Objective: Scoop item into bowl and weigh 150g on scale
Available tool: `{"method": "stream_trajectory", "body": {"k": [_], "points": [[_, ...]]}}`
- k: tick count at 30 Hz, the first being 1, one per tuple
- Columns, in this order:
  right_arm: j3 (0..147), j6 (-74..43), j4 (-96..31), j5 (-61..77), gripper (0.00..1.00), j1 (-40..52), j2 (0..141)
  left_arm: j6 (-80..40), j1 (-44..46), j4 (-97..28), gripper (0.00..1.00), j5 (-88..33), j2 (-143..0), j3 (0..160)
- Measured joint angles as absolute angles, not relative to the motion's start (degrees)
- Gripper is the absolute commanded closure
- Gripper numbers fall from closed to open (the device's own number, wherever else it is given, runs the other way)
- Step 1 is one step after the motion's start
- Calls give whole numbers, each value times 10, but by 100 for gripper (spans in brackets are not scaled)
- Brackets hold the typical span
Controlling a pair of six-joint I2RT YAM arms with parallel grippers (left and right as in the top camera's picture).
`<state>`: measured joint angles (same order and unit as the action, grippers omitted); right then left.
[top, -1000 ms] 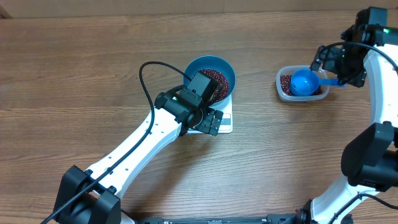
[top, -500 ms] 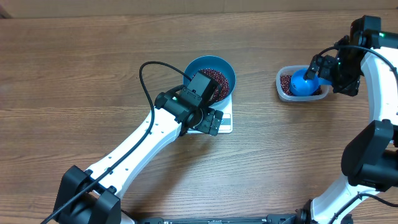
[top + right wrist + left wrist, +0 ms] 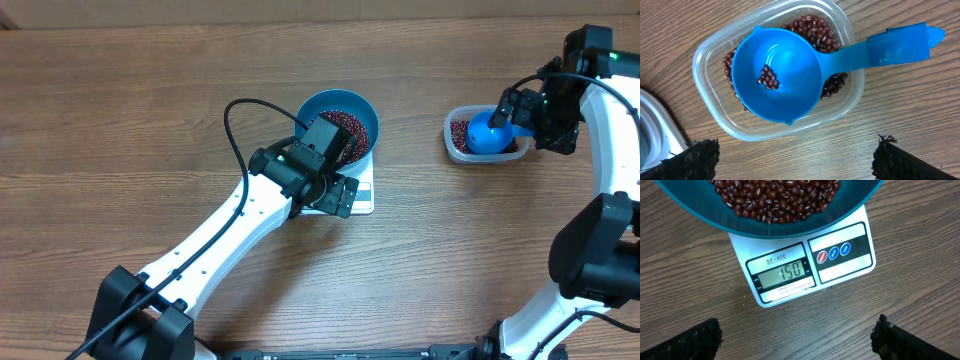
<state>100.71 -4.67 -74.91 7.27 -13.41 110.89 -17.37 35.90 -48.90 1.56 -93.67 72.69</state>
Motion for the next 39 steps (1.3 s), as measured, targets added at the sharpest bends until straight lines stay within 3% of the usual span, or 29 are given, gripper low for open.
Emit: {"method": "stream_trajectory", "body": {"k": [13, 28, 39], "points": [[1006, -46, -748, 72, 0, -104, 1090, -174, 359, -489, 0, 15, -937, 727], [1003, -47, -748, 75, 0, -63, 791, -174, 359, -489, 0, 16, -937, 727], [1003, -46, -768, 43, 0, -63, 721, -174, 359, -489, 0, 16, -937, 727]]}}
